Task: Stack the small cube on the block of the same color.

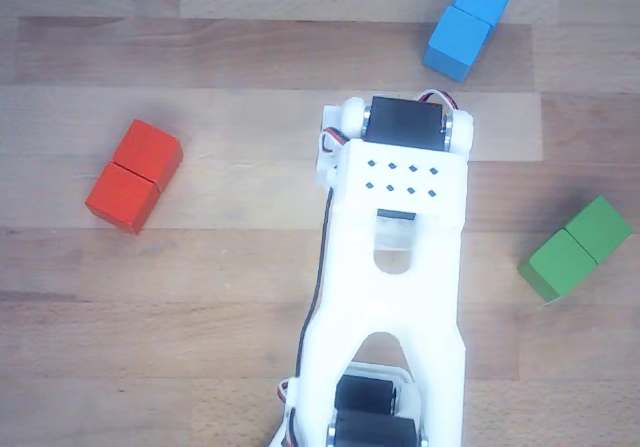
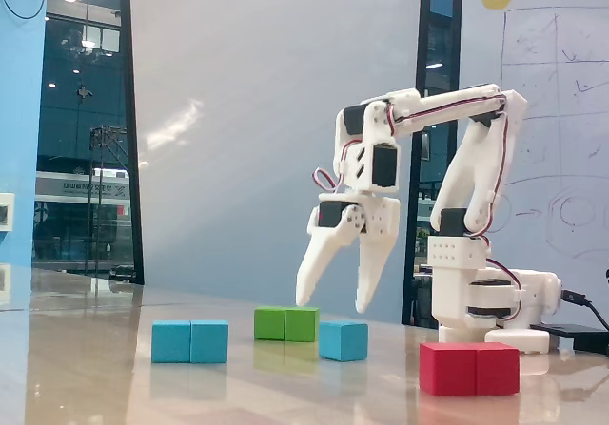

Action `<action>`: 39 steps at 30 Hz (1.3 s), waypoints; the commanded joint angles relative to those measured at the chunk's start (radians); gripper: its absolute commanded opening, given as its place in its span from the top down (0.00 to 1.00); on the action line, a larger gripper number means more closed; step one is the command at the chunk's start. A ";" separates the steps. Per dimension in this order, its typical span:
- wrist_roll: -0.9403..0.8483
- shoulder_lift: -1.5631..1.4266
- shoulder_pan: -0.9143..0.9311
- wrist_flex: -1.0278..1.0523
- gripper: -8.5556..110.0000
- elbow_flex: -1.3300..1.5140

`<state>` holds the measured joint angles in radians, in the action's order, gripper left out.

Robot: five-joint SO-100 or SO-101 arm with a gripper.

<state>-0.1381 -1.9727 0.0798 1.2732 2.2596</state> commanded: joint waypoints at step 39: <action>0.009 0.021 0.020 -0.267 0.68 0.198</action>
<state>-0.1381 -1.9451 0.0844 1.0186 2.4651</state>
